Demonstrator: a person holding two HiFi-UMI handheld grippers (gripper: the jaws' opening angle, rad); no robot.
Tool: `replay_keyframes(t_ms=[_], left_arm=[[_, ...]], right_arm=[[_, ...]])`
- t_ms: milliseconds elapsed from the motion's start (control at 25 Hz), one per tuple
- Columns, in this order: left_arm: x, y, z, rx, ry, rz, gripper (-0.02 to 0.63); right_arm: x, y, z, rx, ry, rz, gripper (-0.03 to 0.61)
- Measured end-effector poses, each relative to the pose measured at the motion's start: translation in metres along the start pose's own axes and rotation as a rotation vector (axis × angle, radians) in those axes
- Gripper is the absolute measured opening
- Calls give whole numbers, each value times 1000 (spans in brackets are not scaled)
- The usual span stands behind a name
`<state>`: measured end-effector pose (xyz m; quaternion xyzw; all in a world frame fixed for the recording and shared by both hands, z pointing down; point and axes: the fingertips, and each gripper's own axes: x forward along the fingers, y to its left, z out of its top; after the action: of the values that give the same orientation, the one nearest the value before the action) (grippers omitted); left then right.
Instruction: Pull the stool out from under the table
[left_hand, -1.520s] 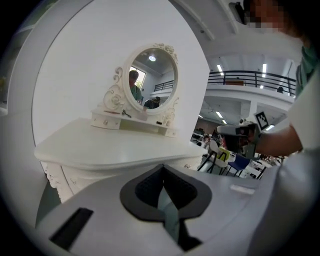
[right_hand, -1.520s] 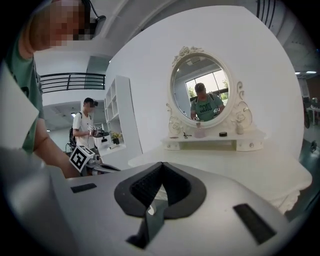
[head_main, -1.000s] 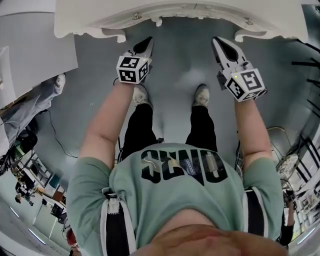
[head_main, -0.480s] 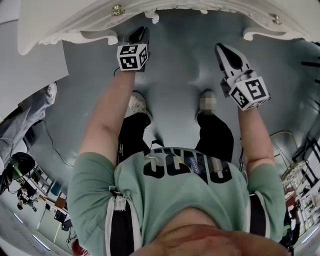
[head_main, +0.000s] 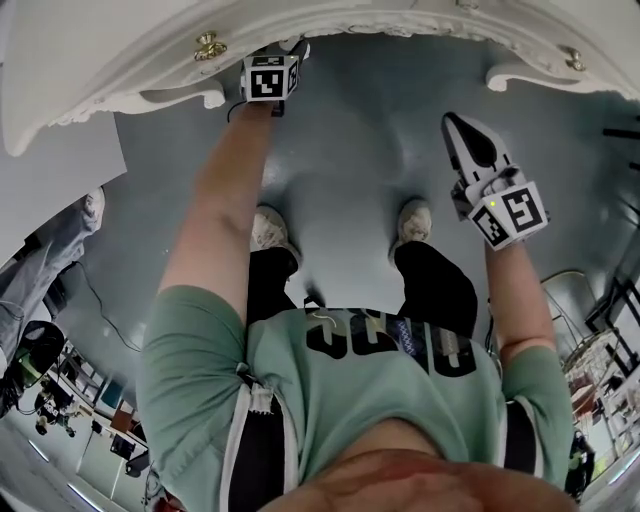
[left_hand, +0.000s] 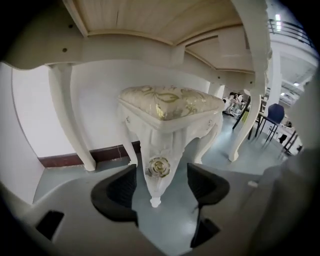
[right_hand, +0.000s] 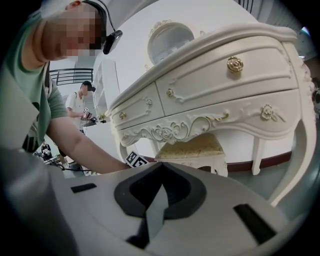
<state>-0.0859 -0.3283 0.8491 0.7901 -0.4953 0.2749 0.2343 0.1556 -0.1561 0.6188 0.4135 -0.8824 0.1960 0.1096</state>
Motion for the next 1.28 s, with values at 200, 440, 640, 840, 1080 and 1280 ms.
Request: replay_keyframes(t_ms=[200,440,640,840,1080,1280], left_arm=[[27,1,-1,-10,21,-21,319],[35,3,7,-11,34,14,310],[33,4,3,33,72,15,289],[27,-6,-15,27,99,-1,282],[9,-20,-36,10,129,-15,281],[-8,-31,-48,16,141,-25,281]], right_arm=[[0,-7,-7,-4,1,-1,-12],[-6,-17,-14,4,21,-18,-12],[-9,-13,-14,13,19,-17,-12],[-10,-2,-18,27,26,-5,-12],[-13,12,-18,43,33,22,-12],[-19,23,-19,55,43,39,-12]])
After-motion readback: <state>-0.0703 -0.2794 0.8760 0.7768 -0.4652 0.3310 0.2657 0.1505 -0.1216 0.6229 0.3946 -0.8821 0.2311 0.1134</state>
